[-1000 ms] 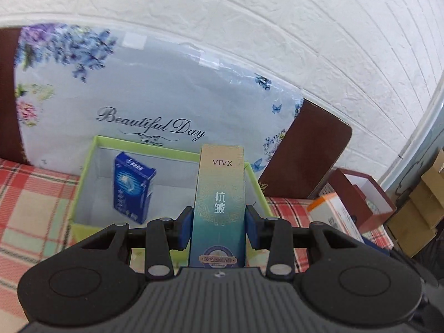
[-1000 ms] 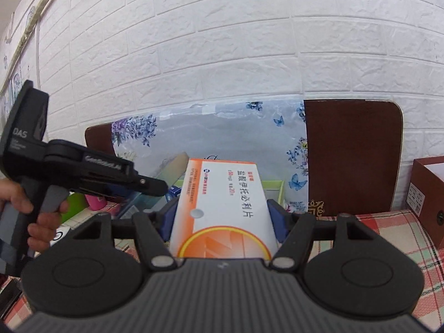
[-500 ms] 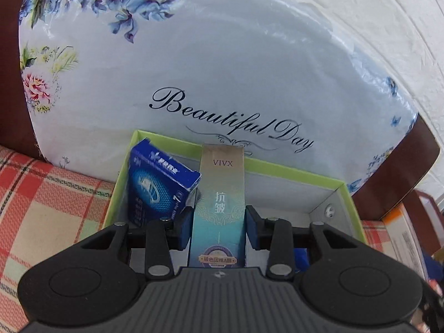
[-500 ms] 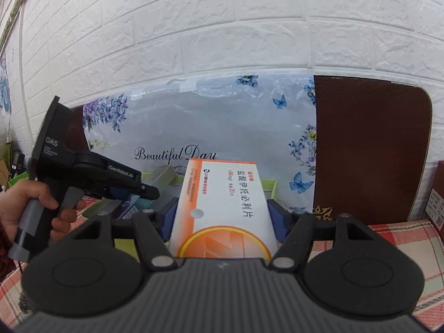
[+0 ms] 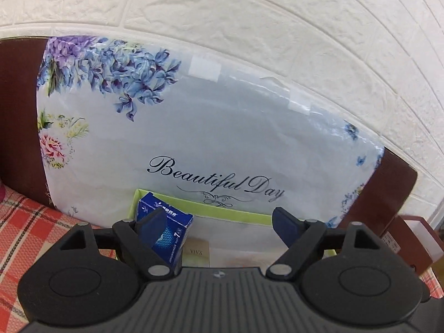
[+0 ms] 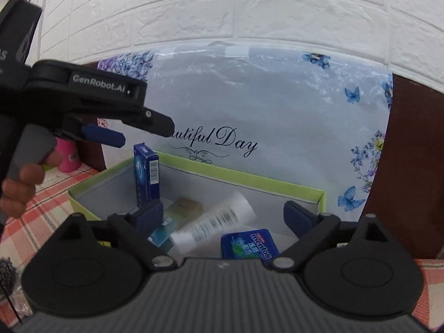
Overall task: Organize objects
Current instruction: 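Carry both boxes into the lime-green box and release them, then move both grippers back over the cluttered table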
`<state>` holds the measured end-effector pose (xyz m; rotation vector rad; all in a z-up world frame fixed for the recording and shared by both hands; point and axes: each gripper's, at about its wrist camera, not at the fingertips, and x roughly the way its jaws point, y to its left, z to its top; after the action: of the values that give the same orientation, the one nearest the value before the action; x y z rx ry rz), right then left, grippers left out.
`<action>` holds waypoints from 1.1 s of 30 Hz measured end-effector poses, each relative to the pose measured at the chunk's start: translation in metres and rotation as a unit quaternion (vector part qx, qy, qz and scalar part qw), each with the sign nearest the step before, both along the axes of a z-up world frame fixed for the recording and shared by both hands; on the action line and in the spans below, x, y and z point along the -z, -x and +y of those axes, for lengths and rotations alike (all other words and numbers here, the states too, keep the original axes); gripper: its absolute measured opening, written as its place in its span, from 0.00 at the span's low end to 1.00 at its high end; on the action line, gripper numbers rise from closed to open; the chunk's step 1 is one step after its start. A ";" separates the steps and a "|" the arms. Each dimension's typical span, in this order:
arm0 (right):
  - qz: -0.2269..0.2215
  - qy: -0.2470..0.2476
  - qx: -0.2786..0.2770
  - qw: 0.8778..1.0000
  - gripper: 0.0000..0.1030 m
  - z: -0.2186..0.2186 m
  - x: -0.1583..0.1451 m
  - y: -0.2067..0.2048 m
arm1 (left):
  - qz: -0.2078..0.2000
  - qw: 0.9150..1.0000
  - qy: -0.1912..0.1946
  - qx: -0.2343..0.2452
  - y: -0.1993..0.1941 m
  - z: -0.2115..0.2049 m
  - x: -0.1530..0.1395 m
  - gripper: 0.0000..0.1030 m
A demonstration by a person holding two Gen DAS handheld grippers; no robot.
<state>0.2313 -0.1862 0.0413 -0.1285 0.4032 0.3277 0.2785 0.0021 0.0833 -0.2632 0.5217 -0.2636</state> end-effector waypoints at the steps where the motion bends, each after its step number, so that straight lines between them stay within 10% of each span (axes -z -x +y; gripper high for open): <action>1: -0.001 -0.001 0.006 1.000 0.98 -0.002 -0.002 0.004 | 0.002 1.000 0.000 0.001 0.004 0.001 -0.002 0.84; 18: -0.008 -0.061 0.047 0.997 1.00 -0.052 -0.042 0.135 | -0.006 0.999 -0.017 0.032 0.136 -0.005 -0.029 0.84; 33: 0.051 -0.105 0.051 0.992 1.00 -0.062 -0.012 0.215 | 0.049 0.999 -0.010 0.007 0.236 0.007 0.022 0.84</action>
<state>0.0167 -0.2479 0.0537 0.1149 0.4724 0.2750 0.0424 0.0092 0.0616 -0.2534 0.6233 -0.2589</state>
